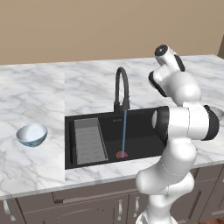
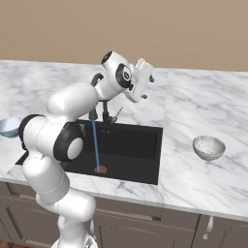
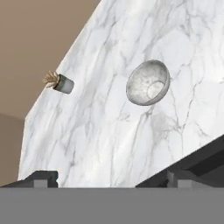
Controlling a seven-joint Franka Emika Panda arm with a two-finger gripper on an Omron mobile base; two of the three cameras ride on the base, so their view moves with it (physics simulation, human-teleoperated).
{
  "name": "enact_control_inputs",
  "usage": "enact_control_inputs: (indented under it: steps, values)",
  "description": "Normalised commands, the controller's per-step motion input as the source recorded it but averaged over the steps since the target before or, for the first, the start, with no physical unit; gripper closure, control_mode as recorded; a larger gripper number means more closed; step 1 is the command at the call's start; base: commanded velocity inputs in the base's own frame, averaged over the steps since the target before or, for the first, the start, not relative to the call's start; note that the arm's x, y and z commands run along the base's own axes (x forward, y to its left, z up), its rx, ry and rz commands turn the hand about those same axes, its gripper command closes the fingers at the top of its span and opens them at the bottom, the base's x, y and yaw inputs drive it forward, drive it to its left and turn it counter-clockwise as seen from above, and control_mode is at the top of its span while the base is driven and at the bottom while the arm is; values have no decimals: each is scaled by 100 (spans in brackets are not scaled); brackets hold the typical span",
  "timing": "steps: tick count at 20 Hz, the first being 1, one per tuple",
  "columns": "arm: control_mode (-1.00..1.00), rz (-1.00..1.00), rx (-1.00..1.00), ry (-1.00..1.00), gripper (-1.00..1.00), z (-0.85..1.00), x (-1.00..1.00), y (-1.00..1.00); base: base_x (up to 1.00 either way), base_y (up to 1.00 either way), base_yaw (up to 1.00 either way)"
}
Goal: Rinse each bowl for a few seconds and place them down in the sink or on the counter.
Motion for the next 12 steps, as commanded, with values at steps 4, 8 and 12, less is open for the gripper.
enact_control_inputs:
  steps: [4,8,12]
  values:
    - [-100,-32,25,-19,-100,12,-19,8,0,0,0]
    - [-100,-37,14,-20,-100,2,-2,7,0,0,0]
    - [-100,-36,3,-16,-100,0,-1,0,0,0,0]
